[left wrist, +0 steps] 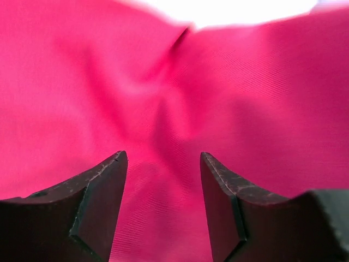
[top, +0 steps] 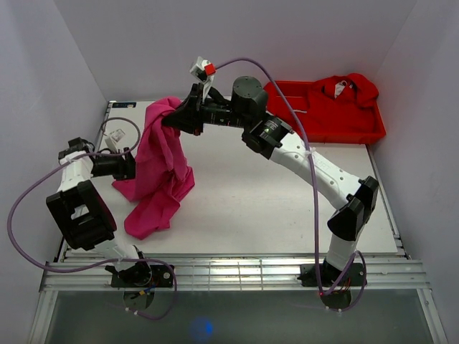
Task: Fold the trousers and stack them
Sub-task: Flatten the trousers out
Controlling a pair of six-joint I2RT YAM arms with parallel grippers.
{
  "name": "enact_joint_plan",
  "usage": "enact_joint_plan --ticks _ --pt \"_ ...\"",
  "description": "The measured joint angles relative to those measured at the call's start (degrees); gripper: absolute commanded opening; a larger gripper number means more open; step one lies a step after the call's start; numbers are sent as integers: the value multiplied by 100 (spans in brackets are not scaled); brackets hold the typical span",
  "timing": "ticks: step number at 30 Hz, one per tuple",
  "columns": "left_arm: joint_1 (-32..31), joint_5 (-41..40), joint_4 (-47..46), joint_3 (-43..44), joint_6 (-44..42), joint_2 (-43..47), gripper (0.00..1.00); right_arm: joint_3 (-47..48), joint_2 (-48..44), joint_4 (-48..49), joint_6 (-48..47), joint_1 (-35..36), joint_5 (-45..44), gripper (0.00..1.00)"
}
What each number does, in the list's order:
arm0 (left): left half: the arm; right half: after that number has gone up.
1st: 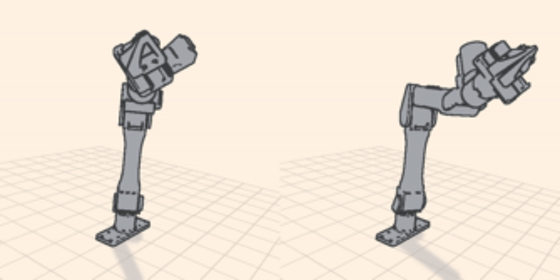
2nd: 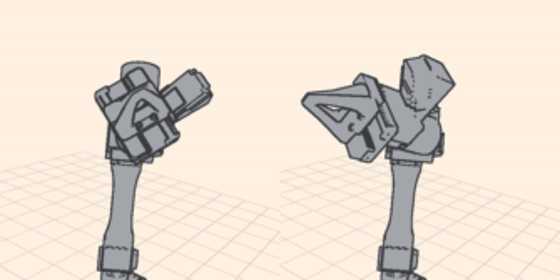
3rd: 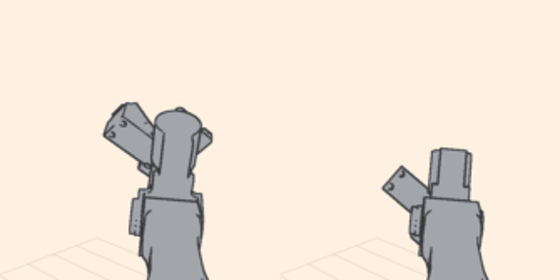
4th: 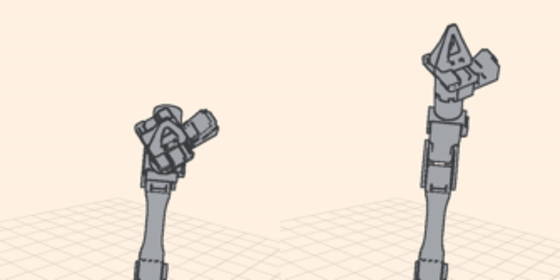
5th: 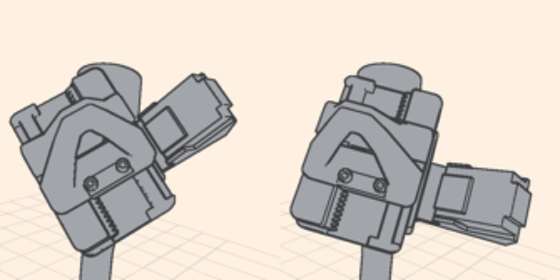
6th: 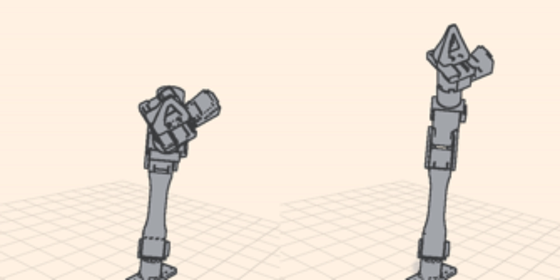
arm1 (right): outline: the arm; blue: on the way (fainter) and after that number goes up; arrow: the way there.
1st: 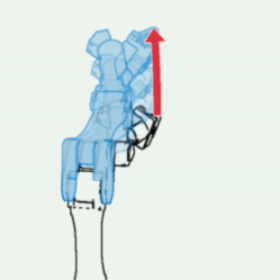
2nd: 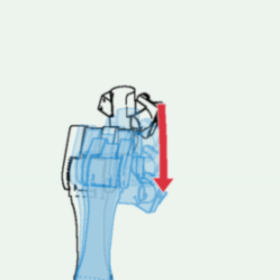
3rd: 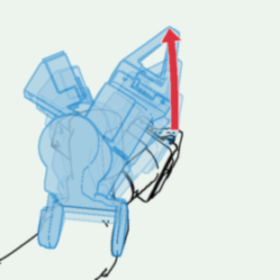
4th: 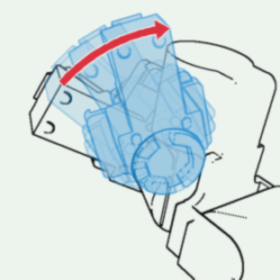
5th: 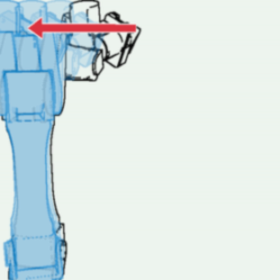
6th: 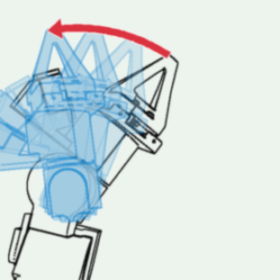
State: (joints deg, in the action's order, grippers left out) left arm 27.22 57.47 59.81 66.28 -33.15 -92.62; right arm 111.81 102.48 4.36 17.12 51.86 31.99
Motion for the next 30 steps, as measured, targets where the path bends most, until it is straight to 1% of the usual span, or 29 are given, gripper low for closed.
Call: enact_joint_plan --ticks 3,6,9,10,11,15,16,19,20,22,24,27,30 --pt "48 553 155 518 55 107 70 -461 0 186 -323 -15 -249 8" --pt "72 883 190 1014 203 323 74 -1126 83 162 -621 -48 -380 8" --pt "79 1126 188 1279 319 623 85 -1596 282 50 -752 -76 -407 8" --pt "79 1182 192 1298 354 737 86 -1676 376 -2 -758 -83 -417 8" --pt "79 1239 208 1298 374 835 92 -1711 459 -44 -752 -85 -433 8" --pt "79 1436 393 1283 286 1178 93 -1679 745 -70 -673 -92 -466 8" --pt "79 1495 496 1268 205 1255 95 -1620 802 -70 -654 -92 -466 8" --pt "76 1587 767 1139 -66 1460 95 -1381 955 15 -551 -92 -457 8" --pt "72 1593 839 1082 -160 1523 98 -1325 979 37 -520 -90 -444 8" --pt "70 1576 929 949 -332 1613 98 -1209 1016 129 -407 -90 -369 8" --pt "35 1471 861 787 -387 1687 98 -1145 1021 240 -258 -90 -262 8" --pt "-131 1134 511 476 -273 1851 98 -1108 1021 433 -20 -85 -68 8" --pt "-614 697 9 131 -81 2087 98 -1058 1032 533 212 -68 149 8"
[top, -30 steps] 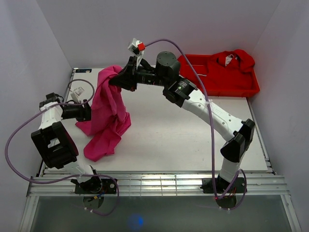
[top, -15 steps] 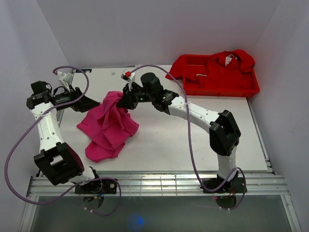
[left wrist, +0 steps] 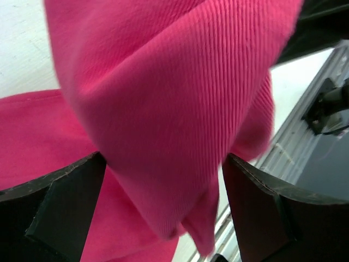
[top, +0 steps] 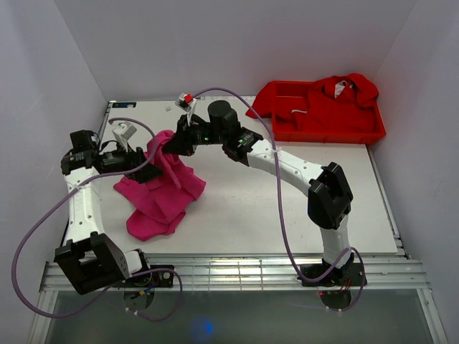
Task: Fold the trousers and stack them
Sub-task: Flatten the trousers out
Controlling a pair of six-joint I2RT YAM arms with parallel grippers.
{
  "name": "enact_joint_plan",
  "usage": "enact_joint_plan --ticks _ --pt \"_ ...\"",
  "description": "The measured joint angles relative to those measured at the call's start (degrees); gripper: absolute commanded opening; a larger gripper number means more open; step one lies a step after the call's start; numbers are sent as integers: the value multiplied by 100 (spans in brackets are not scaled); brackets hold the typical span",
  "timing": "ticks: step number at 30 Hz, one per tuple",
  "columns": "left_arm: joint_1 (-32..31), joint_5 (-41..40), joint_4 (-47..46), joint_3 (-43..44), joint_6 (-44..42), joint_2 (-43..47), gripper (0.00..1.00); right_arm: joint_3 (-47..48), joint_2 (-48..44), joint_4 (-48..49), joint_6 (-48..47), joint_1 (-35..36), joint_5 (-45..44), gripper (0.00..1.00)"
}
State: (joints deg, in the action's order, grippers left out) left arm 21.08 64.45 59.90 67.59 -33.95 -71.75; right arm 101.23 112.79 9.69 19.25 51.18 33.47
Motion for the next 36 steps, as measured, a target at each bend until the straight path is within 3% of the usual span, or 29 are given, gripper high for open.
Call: enact_joint_plan --ticks 1,3,4,5,8,9,12,15,21,24,29,36 --pt "-199 -144 -199 -109 114 87 98 26 11 46 63 13 68 8" --pt "-562 -466 -632 -323 413 271 78 37 15 138 179 50 181 8" --pt "-678 -586 -817 -400 546 328 64 46 15 166 225 72 243 8" --pt "-732 -695 -981 -435 706 352 40 55 15 181 249 92 284 8" --pt "-743 -914 -1467 -411 1147 304 0 55 11 216 264 122 280 31" --pt "-745 -977 -1604 -382 1333 269 0 24 -7 221 271 114 243 51" --pt "-743 -1235 -2009 -229 1886 125 0 -470 -341 245 304 17 136 78" --pt "-745 -1423 -2256 33 2365 -33 0 -1187 -951 210 444 -341 -11 88" --pt "-743 -2035 -3040 516 3429 -452 0 -2081 -1912 79 909 -1921 -623 89" --pt "-743 -2479 -3440 592 3919 -584 0 -2616 -2140 96 1276 -2168 -754 89" --pt "-741 -2889 -3753 898 4389 -723 0 -3473 -1744 254 1888 -1342 -675 93" --pt "-713 -3119 -3908 1021 4503 -728 0 -3047 -166 529 2319 50 -570 97"
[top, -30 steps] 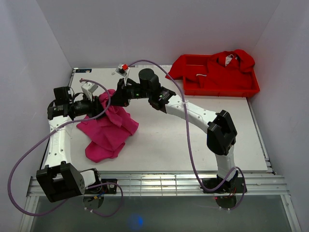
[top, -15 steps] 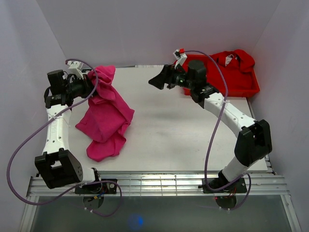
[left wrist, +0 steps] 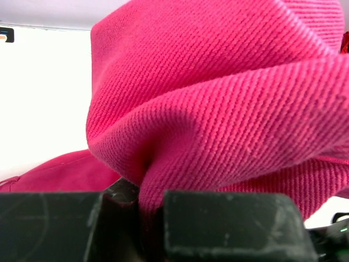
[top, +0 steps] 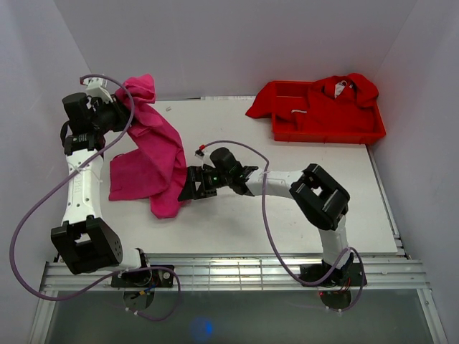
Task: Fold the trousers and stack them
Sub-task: Flatten the trousers out
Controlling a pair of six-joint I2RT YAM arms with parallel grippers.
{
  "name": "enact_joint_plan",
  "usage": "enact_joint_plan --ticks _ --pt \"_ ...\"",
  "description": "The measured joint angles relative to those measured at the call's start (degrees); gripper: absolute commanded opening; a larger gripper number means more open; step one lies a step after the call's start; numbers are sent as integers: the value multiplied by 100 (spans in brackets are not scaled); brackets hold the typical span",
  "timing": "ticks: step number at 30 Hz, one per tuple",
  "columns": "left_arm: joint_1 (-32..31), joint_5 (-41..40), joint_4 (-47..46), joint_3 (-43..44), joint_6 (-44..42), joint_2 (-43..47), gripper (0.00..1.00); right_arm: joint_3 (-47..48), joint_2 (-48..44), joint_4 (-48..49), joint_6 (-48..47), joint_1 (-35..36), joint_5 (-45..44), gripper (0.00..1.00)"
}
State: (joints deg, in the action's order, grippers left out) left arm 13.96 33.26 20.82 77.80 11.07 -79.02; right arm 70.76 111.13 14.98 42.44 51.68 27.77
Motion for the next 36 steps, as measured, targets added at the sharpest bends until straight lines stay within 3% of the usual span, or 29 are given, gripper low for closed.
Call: enact_joint_plan --ticks 7,10,13,14,16,17,22,27,36 --pt "271 122 -7 0 44 2 0 485 798 -7 262 166 -385 98" --pt "391 310 17 0 55 2 0 846 1169 -24 236 127 -632 92" --pt "485 601 28 0 66 17 0 1241 1543 -72 4 98 -859 58" --pt "529 732 48 0 81 26 0 1364 1639 -94 -144 94 -938 38" --pt "640 1071 118 4 109 46 0 1554 1777 -138 -529 76 -1034 21" --pt "730 1270 162 7 131 50 0 1576 1794 -160 -656 50 -1067 8" --pt "1488 2129 442 42 164 85 0 1556 1637 -291 -1652 -107 -988 8" --pt "2249 2538 754 83 -13 90 0 1521 909 -767 -2656 -629 -883 8" --pt "2706 2673 1331 186 -627 90 0 2107 149 -1202 -6046 -992 -1401 8"
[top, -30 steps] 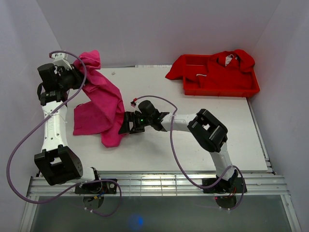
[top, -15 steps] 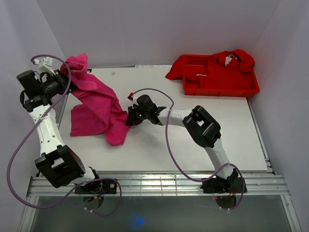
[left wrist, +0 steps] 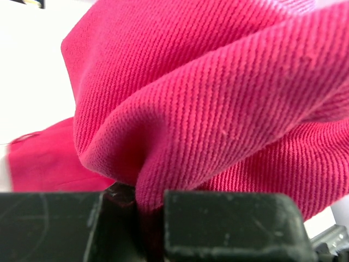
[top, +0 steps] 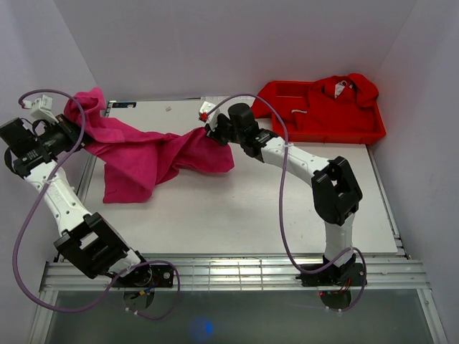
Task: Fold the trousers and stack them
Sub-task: Flatten the trousers out
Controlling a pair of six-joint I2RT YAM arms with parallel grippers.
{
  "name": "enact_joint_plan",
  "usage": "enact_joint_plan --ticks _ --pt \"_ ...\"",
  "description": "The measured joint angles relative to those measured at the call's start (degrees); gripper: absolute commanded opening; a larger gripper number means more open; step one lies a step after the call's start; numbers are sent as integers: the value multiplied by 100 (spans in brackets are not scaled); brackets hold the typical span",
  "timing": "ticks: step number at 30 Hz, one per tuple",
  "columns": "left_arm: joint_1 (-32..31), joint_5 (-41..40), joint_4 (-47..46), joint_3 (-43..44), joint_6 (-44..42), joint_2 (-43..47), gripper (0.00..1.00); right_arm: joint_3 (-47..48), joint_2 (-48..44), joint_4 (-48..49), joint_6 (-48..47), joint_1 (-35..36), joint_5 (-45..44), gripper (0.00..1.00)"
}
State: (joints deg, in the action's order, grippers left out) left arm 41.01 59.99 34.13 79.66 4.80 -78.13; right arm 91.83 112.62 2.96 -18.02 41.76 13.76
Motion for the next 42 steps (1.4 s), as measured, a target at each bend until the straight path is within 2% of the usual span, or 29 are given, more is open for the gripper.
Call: enact_joint_plan --ticks 4,8,13,18,20,21,23,24,27,29,32,34,38,42 --pt "358 37 197 236 -157 0 0 -466 -251 586 -1532 -76 -197 8" --pt "669 105 345 485 -245 -24 0 -566 -127 1394 -2739 -420 -404 8" --pt "734 264 496 623 -332 -39 0 -435 474 3058 -4030 -835 -605 8" --pt "750 258 595 807 -352 -39 0 90 1132 4070 -4935 -872 -527 9" --pt "765 267 588 857 -354 -39 0 299 1311 4328 -5209 -892 -457 23" --pt "776 302 579 859 -354 -39 0 334 1344 4444 -5344 -909 -433 43" --pt "800 496 581 852 -396 -39 0 308 1344 4642 -5560 -955 -455 64" --pt "804 643 581 839 -442 -37 0 256 1325 4760 -5672 -1005 -463 79" --pt "656 935 581 691 -645 68 0 -317 1064 4955 -5847 -1147 -481 93" --pt "297 859 570 428 -894 243 0 -769 824 4909 -5834 -1241 -579 96" --pt "-761 542 627 -105 -1340 651 0 -1132 439 4378 -5587 -1346 -844 98" --pt "-1604 284 621 -518 -1587 944 0 -1213 136 3845 -5320 -1432 -1067 90" --pt "-3069 -407 457 -1351 -1738 1298 0 -1145 -579 2391 -4413 -1700 -1246 90" --pt "-4583 -1390 -11 -1967 -1513 1045 0 -953 -1163 879 -3700 -2074 -1045 90"
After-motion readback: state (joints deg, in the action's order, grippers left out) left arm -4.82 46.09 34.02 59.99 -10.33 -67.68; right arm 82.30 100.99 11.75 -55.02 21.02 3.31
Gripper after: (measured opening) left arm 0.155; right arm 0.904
